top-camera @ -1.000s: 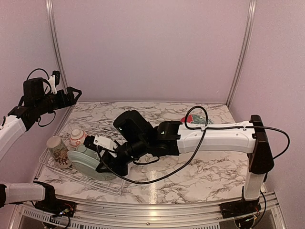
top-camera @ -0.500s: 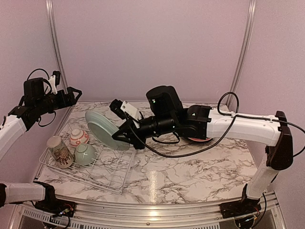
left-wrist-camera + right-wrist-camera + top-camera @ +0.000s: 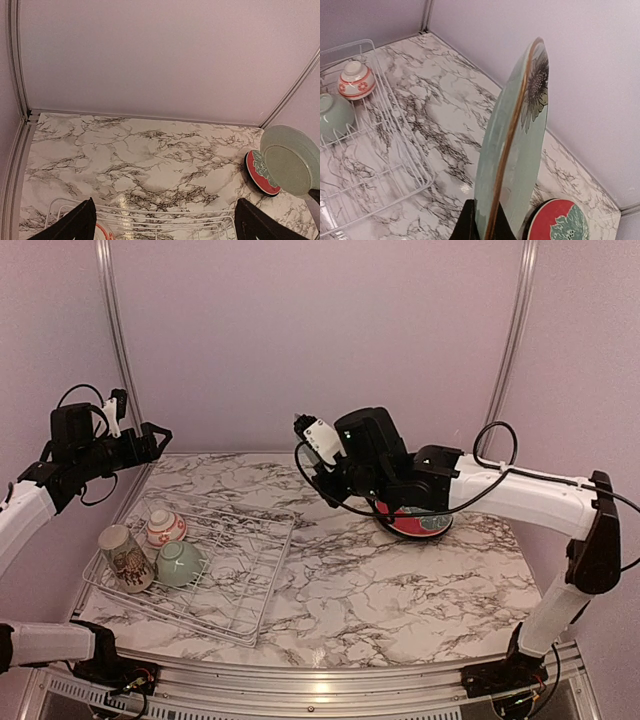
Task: Unload the mixed dishes from the dish rack
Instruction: Place the plate with another plate.
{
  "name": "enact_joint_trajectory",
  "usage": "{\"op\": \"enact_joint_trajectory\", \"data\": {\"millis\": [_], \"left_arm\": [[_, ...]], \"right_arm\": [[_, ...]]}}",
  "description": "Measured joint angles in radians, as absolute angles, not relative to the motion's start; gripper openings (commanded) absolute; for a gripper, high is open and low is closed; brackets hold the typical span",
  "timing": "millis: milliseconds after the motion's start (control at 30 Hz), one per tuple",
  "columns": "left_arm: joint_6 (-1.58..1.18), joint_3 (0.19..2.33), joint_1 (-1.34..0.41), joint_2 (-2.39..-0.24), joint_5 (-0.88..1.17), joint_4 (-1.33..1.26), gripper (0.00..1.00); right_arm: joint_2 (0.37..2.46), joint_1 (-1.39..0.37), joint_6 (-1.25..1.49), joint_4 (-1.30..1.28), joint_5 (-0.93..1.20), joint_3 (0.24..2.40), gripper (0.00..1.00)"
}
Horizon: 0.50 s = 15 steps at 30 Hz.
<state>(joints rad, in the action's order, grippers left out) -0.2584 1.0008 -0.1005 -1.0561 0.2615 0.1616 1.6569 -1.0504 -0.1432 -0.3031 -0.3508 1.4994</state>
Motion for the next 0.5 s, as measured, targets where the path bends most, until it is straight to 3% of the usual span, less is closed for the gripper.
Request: {"op": "enact_joint_trajectory", "data": {"millis": [233,500], "left_arm": [[-0.259,1.001,-0.098,-1.056,0.262,0.162,0.99],[-0.262,1.001,-0.098,-1.056,0.262,0.162,0.99]], "right_arm": [[1.654,-0.856,-0.158,-0.387,-0.542,1.407,0.00],[1.662,-0.693,-0.142,-0.455,-0.572,1.292,0.00]]}}
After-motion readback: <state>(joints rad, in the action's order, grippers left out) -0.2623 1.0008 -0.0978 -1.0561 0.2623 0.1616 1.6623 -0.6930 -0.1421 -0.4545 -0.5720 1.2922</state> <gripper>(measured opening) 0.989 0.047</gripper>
